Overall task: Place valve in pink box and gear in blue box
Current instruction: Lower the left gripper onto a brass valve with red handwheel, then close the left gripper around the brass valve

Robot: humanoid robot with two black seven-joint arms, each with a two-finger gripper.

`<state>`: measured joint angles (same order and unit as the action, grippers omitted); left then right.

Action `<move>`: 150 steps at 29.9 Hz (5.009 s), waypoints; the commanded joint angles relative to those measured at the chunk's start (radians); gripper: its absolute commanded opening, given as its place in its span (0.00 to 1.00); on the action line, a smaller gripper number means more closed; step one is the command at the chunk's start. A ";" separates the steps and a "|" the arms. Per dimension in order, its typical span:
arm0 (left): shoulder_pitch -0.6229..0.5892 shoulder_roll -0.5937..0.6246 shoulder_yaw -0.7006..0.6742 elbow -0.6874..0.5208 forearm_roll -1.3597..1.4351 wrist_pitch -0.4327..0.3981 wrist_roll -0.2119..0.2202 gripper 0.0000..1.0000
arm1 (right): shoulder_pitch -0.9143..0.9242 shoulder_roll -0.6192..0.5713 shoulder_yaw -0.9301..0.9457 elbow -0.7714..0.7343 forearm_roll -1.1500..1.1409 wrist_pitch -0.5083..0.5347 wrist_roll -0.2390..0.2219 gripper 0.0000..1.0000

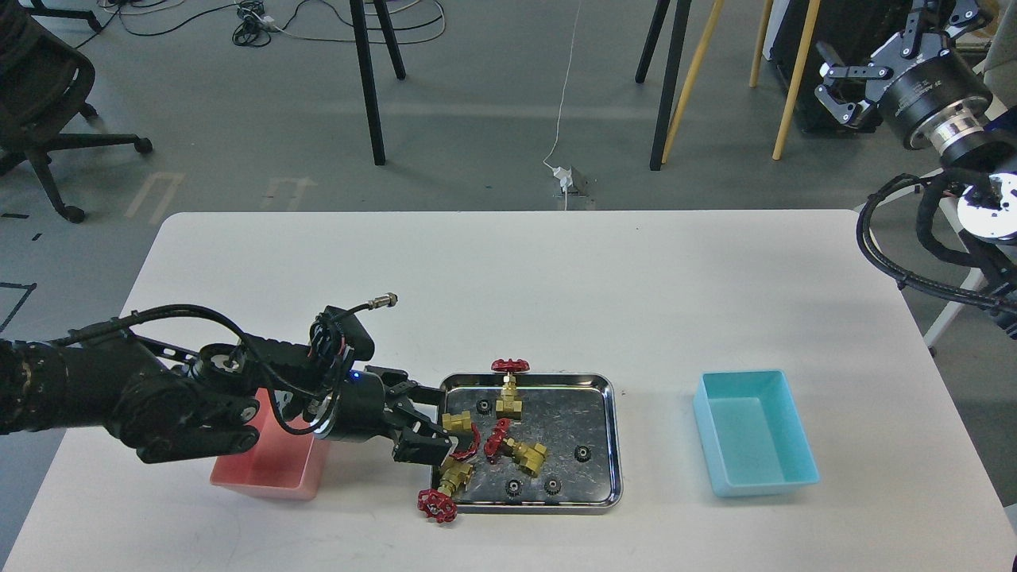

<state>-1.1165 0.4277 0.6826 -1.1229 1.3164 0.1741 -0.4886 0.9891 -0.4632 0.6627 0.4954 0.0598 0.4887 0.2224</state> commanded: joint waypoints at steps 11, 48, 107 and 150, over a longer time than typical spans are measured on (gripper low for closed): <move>0.012 -0.001 0.000 0.002 0.001 0.008 0.000 0.71 | -0.009 0.000 -0.002 -0.001 0.000 0.000 0.002 0.99; 0.021 -0.017 0.000 0.002 0.003 0.051 0.000 0.45 | -0.024 0.001 0.000 -0.014 -0.002 0.000 0.003 0.99; 0.021 -0.010 -0.021 0.002 0.001 0.051 0.000 0.52 | -0.041 0.002 0.002 -0.018 0.000 0.000 0.005 0.99; 0.043 -0.006 -0.023 0.028 0.000 0.062 0.000 0.11 | -0.050 -0.005 0.003 -0.018 0.000 0.000 0.006 0.99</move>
<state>-1.0668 0.4160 0.6615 -1.0953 1.3186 0.2254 -0.4884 0.9388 -0.4679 0.6658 0.4771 0.0598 0.4887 0.2286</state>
